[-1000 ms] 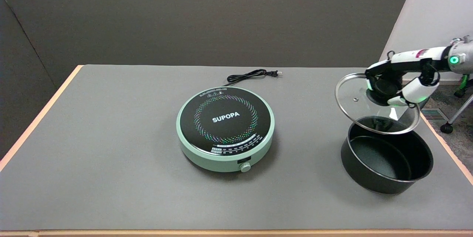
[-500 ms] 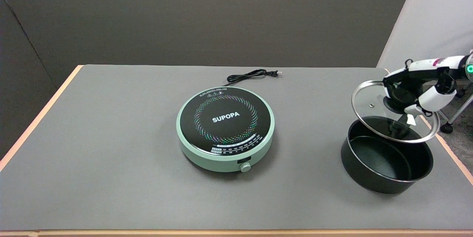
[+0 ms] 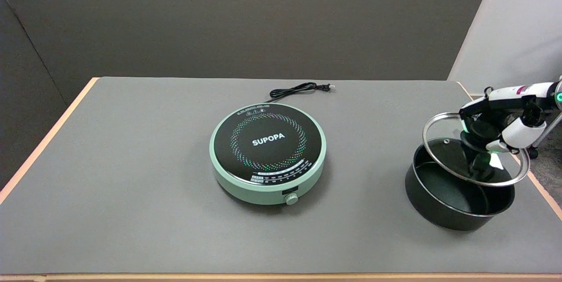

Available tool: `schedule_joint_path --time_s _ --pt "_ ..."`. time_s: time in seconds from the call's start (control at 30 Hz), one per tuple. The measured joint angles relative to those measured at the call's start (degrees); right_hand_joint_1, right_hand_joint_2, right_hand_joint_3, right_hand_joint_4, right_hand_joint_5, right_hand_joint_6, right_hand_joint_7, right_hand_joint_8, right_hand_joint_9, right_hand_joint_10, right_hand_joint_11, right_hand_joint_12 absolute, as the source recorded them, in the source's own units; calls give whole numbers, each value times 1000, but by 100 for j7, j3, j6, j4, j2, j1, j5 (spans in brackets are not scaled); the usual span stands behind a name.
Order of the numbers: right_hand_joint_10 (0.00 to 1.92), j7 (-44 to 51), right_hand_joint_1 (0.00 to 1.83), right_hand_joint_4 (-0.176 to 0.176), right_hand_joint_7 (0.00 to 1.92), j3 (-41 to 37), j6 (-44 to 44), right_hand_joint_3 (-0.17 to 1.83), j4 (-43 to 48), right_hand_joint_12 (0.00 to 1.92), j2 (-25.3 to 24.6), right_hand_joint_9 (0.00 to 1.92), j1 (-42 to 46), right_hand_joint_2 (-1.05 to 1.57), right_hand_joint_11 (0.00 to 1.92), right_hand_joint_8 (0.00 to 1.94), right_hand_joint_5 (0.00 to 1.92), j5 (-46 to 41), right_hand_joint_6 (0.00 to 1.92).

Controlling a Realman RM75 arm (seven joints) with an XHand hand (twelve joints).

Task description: Place the pot lid onto the pot.

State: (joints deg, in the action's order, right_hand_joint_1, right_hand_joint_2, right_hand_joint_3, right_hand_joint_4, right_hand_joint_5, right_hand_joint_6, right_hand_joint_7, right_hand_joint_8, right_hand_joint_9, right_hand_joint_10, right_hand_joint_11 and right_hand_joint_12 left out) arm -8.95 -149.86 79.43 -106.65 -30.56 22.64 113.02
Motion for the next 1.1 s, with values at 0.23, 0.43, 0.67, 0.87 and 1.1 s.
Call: schedule_joint_path --time_s 0.23,0.43,0.67,0.87,1.1 --pt "1921 -2 1291 176 635 -51 123 653 -18 1782 -37 467 153 1011 33 1734 364 -251 1727" --pt "1921 5 1276 134 594 -84 265 599 -29 1731 -90 397 287 1061 -1 1767 341 -345 1684" --pt "1921 25 1271 105 580 -107 411 578 -38 1683 -140 355 414 1079 -1 1777 327 -378 1665" --pt "1921 38 1269 107 582 -120 484 567 -40 1661 -166 331 488 1083 -1 1773 319 -358 1659" --pt "1921 48 1269 108 580 -124 520 557 -42 1661 -159 317 479 1088 -1 1770 313 -355 1654"
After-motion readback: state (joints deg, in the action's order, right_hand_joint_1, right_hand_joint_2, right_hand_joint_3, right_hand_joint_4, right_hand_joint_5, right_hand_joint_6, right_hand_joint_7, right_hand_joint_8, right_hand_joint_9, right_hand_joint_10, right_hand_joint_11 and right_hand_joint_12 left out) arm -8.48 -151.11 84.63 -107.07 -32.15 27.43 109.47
